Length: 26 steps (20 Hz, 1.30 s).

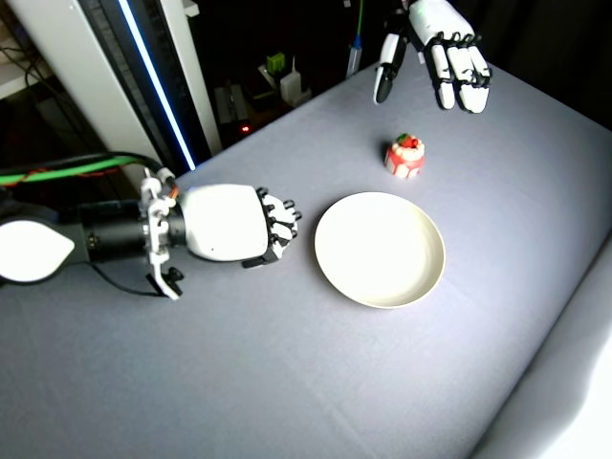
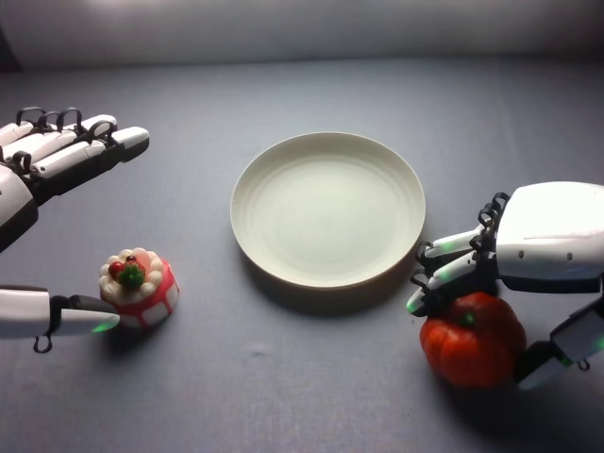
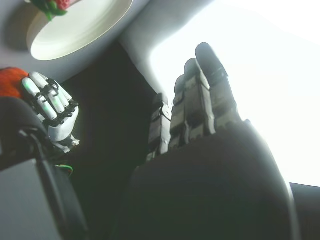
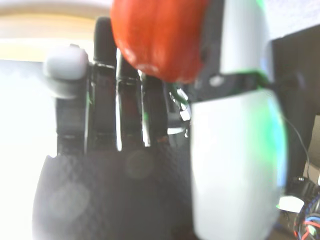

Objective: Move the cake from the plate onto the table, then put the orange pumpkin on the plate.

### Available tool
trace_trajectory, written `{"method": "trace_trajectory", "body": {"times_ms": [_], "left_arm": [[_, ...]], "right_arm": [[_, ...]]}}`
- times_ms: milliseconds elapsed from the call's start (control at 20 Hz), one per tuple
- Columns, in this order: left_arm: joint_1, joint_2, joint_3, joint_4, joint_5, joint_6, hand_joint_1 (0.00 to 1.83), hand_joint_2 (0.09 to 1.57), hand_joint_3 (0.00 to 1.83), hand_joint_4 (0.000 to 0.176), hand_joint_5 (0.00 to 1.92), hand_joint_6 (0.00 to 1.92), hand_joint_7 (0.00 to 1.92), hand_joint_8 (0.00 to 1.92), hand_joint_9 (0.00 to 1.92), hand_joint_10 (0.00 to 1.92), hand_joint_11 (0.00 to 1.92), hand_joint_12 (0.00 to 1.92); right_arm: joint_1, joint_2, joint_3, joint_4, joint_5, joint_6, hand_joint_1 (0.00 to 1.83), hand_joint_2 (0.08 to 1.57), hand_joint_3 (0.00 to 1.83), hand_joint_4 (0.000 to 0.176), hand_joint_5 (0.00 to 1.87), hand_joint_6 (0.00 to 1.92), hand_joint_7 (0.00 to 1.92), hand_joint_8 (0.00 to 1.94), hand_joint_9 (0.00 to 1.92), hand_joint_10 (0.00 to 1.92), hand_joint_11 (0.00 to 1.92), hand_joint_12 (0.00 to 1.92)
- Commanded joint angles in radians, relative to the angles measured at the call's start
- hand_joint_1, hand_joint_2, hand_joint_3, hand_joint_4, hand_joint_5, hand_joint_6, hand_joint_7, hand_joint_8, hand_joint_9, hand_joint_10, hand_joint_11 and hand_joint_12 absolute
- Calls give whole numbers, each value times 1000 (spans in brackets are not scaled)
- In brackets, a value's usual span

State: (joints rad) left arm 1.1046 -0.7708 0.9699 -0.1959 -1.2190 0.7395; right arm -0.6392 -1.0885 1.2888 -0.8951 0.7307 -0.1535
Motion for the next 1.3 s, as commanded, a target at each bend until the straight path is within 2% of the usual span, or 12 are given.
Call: {"method": "trace_trajectory", "body": {"times_ms": [0, 50, 250, 300, 400, 500, 550, 750, 800, 850, 900, 1250], "left_arm": [[0, 0, 0, -15, -119, -4, 885, 861, 0, 136, 126, 2, 96, 2, 169, 6, 0, 659], [6, 0, -1, -17, -124, -7, 897, 857, 0, 126, 141, 5, 99, 2, 157, 1, 0, 629], [19, -2, -2, -26, -142, -14, 878, 859, 1, 134, 141, 2, 106, 2, 165, 2, 0, 639], [22, -2, -2, -28, -143, -15, 891, 862, 1, 130, 138, 1, 109, 1, 172, 3, 0, 669], [30, -3, -3, -31, -150, -19, 911, 856, 0, 134, 141, 2, 107, 0, 172, 2, 0, 676], [33, -4, -5, -34, -159, -20, 932, 844, 0, 126, 130, 0, 128, 8, 181, 5, 0, 669], [33, -5, -5, -35, -164, -20, 955, 857, 2, 136, 94, 1, 117, 2, 144, 3, 0, 547], [33, -5, -8, -36, -189, -20, 889, 890, 9, 161, 8, 0, 48, 0, 58, 0, 0, 346], [33, -5, -8, -36, -194, -20, 868, 897, 1, 146, 0, 0, 2, 0, 48, 0, 0, 412], [33, -6, -8, -35, -196, -20, 868, 897, 1, 146, 0, 0, 2, 0, 48, 0, 0, 412], [33, -7, -8, -35, -197, -20, 869, 896, 0, 162, 0, 0, 0, 0, 27, 1, 0, 426], [33, -10, -8, -35, -201, -28, 922, 862, 0, 84, 0, 0, 0, 0, 71, 4, 0, 690]], "right_arm": [[10, 2, 8, 58, 79, -1, 1194, 1250, 7, 0, 698, 1229, 703, 1700, 1051, 1731, 1173, 1791], [14, 6, 17, 104, 117, -1, 1325, 1189, 0, 0, 465, 1286, 818, 1366, 1032, 1556, 1145, 1639], [70, 7, 43, 211, 199, -16, 1338, 1191, 0, 0, 416, 1532, 799, 1359, 918, 1891, 1104, 1918], [85, 7, 47, 227, 200, -34, 1156, 1226, 5, 0, 664, 1421, 627, 1698, 828, 1915, 1016, 1920], [132, -9, 71, 254, 199, -73, 1373, 1072, 0, 0, 469, 1601, 546, 1916, 807, 1917, 959, 1921], [169, -60, 117, 261, 171, -79, 1143, 1280, 31, 0, 619, 1447, 645, 1737, 789, 1921, 921, 1921], [185, -87, 142, 261, 147, -79, 1190, 1221, 0, 0, 720, 1326, 858, 1338, 801, 1585, 818, 1720], [230, -191, 235, 227, 31, -79, 1131, 1182, 0, 0, 823, 1210, 619, 1211, 690, 1480, 735, 1675], [236, -213, 251, 215, 8, -79, 909, 1003, 0, 45, 430, 330, 453, 274, 519, 586, 427, 1114], [244, -231, 267, 204, -15, -79, 909, 1003, 0, 45, 430, 330, 453, 274, 519, 586, 427, 1114], [253, -249, 281, 189, -38, -79, 820, 956, 1, 42, 320, 27, 349, 15, 410, 157, 85, 1104], [265, -277, 297, 162, -89, -79, 687, 905, 1, 95, 44, 1, 96, 8, 165, 11, 0, 684]]}}
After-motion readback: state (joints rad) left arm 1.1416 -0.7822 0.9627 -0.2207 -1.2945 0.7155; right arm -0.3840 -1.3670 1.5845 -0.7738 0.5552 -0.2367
